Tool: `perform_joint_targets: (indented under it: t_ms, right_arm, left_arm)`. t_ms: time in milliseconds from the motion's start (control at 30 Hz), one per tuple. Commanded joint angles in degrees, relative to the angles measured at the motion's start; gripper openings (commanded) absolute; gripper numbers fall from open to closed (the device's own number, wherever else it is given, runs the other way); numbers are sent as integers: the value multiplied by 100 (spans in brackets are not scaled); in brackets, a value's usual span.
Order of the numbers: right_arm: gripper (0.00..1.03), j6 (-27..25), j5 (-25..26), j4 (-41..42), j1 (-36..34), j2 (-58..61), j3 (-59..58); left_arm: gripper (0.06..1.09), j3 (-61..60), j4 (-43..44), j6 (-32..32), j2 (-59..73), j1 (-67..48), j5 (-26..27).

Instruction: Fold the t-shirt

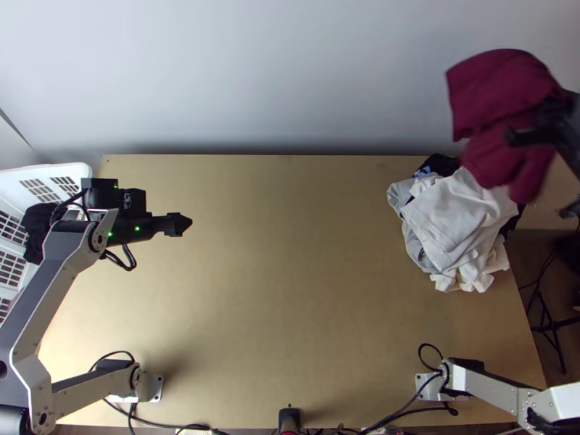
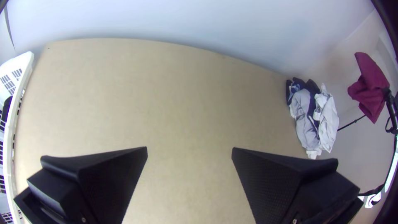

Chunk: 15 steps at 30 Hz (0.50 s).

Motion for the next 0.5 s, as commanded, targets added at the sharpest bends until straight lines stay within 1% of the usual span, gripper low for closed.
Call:
perform_joint_targets:
  t_ms: [0, 67, 267, 467]
  right_arm:
    - [3, -72, -634, -258, -1275, -573, -456]
    - [3, -81, -757, -258, -1442, -670, -676]
    - [3, -98, -775, -206, -1556, -1013, -1713]
    - [3, -98, -775, 401, -1433, -1021, -2750]
  left_arm:
    - [105, -5, 31, 37, 95, -19, 8]
    - [104, -14, 40, 37, 95, -19, 8]
    - [104, -102, 31, 90, 7, 34, 8]
    - [104, -137, 31, 160, -29, 131, 8]
